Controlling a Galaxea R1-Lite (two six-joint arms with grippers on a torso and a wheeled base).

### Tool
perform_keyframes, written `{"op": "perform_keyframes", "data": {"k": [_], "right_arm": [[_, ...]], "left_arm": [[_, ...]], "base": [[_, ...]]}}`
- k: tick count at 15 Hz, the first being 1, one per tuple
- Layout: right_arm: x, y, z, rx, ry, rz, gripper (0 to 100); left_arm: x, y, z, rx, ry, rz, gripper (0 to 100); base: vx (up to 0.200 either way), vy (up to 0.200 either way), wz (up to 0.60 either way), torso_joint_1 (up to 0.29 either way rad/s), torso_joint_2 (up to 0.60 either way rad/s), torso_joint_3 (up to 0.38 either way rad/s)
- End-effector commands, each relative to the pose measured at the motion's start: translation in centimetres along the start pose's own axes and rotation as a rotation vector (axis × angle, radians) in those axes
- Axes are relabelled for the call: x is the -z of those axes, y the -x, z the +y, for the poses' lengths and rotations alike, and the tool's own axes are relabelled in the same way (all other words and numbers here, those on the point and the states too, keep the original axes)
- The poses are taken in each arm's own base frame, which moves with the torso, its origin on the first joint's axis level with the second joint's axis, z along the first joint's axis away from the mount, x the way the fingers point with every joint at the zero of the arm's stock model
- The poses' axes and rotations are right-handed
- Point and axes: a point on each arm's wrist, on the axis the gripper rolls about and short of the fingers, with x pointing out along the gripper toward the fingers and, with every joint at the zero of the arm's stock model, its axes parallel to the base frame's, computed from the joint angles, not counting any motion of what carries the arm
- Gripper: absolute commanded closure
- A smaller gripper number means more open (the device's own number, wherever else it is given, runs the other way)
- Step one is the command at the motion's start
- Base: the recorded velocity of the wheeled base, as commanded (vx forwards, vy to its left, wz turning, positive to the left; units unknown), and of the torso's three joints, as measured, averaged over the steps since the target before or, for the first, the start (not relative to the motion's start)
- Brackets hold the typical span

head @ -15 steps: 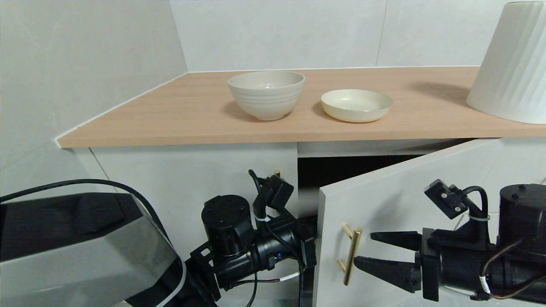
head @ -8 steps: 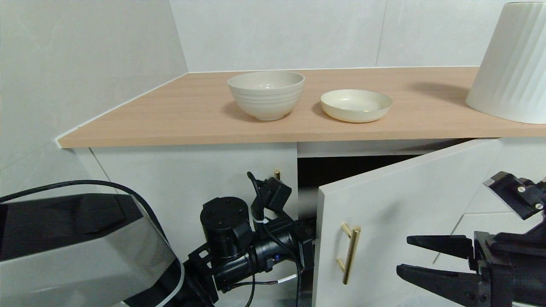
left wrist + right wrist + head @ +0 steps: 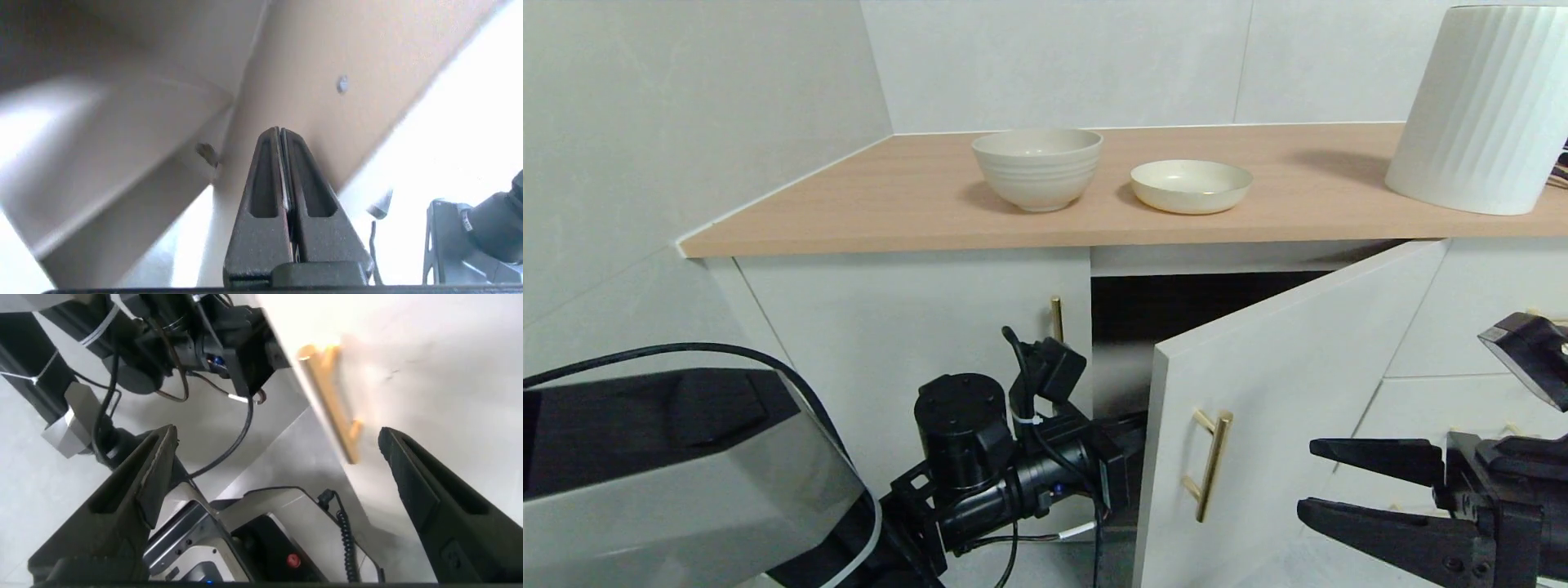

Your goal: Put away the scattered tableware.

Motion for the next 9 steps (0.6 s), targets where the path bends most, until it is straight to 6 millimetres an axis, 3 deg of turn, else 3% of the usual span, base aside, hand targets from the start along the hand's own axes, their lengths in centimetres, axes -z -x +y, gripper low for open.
{"op": "perform_keyframes", "data": {"k": [1,8,9], "right_arm": [[0.1,0.1,0.0,-0.001,0.0,0.001,0],[0.1,0.4,0.2,-0.01,0.008,-0.008,0],[0.1,0.4,0.2,-0.01,0.008,-0.008,0]], "left_arm": [[-0.3,-0.5,0.0,0.004,-0.002,-0.006,100],[-1.3,-3.1,0.8,-0.008,0.013,0.027,100],[-1.5,-3.2,0.7,-0.009,0.012,0.024,100]], "base": [[0.0,0.0,0.0,0.0,0.0,0.0],[0.0,0.0,0.0,0.0,0.0,0.0],[-0.2,0.0,0.0,0.002,0.0,0.012]]}}
